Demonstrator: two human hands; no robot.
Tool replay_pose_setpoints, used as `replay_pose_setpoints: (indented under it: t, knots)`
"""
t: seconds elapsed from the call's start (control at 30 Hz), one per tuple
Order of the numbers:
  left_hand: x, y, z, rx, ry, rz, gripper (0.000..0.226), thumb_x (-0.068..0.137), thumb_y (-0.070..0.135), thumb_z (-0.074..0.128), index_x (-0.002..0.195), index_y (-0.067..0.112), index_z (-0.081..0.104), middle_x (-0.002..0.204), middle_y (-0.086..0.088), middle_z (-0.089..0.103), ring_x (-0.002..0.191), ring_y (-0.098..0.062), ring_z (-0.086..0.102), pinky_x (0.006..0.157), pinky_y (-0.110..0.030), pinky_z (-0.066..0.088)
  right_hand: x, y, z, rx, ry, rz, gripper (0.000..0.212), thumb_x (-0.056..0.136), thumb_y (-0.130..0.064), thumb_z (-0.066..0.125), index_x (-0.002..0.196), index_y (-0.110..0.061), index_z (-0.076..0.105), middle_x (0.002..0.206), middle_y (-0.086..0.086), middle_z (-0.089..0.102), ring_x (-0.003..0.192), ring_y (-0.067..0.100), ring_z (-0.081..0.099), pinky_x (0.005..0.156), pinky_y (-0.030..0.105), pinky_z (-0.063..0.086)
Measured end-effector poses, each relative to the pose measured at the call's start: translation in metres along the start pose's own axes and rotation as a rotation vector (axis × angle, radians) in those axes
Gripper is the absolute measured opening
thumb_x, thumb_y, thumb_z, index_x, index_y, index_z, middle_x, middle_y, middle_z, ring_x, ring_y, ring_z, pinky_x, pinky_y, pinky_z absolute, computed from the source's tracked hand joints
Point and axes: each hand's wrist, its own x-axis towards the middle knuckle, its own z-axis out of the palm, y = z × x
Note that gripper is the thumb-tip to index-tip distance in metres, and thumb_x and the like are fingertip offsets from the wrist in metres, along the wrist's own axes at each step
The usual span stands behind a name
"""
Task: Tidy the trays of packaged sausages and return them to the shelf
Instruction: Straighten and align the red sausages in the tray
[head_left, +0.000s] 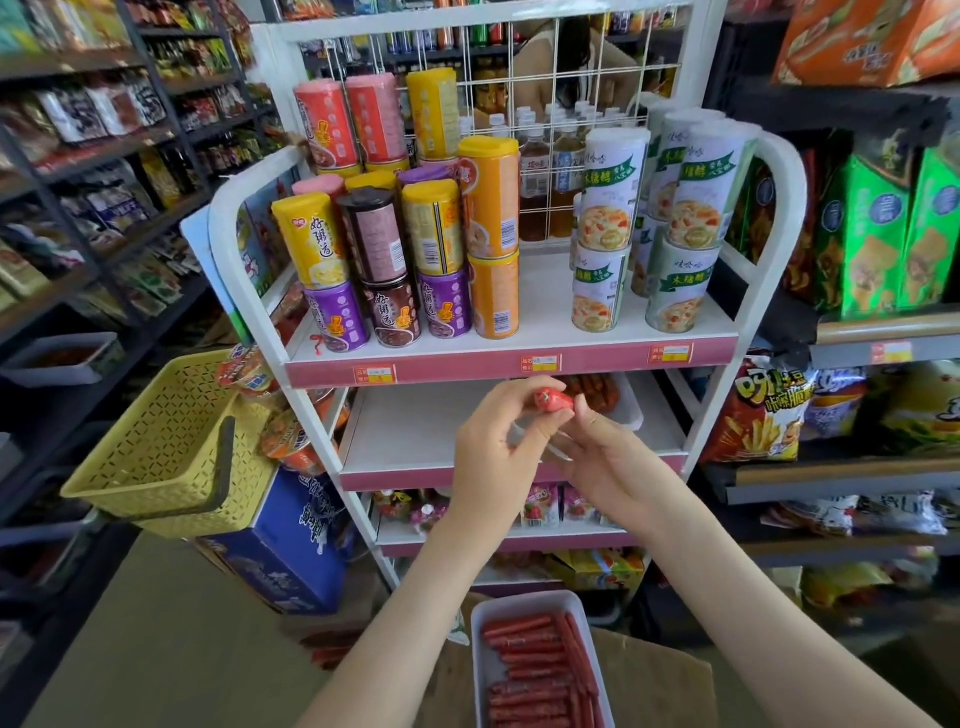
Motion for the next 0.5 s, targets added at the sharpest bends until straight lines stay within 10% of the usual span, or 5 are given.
replay_pose_setpoints:
  t: [0.1,0.3,0.5]
  knots:
    - [-0.002,-0.007,-0.002,-0.007,0.022,-0.031,0.018,0.086,0.034,0.061,0.101,0.025,0.065,0.099,0.009,0.067,0.094,-0.009,0.064,0.083,-0.032,0.054,-0.005,0.000,-0.003,-0.424,0.135,-0.181,0.067,0.080,-0.040,0.066,0.139,-0.018,0.043,0.134,-0.001,0.053,0.121,0.012,0.053,0.101,0.031,0.045]
    - [-0.009,-0.014,-0.002,-0.101,0.007,-0.127,0.017,0.087,0.010,0.065,0.099,0.023,0.064,0.101,0.003,0.068,0.097,-0.007,0.064,0.086,-0.023,0.052,-0.010,0.000,-0.002,-1.101,0.134,-0.638,0.028,0.082,-0.011,0.071,0.100,-0.030,0.061,0.100,-0.019,0.061,0.102,0.006,0.054,0.091,0.018,0.041]
    - [-0.015,-0.020,-0.002,-0.158,-0.029,-0.187,0.016,0.086,0.006,0.065,0.098,0.017,0.064,0.101,0.004,0.067,0.096,-0.001,0.063,0.082,-0.012,0.047,-0.007,0.010,-0.013,-1.270,0.102,-0.837,0.023,0.083,-0.007,0.070,0.105,-0.011,0.065,0.098,-0.008,0.061,0.095,0.007,0.051,0.086,0.009,0.038]
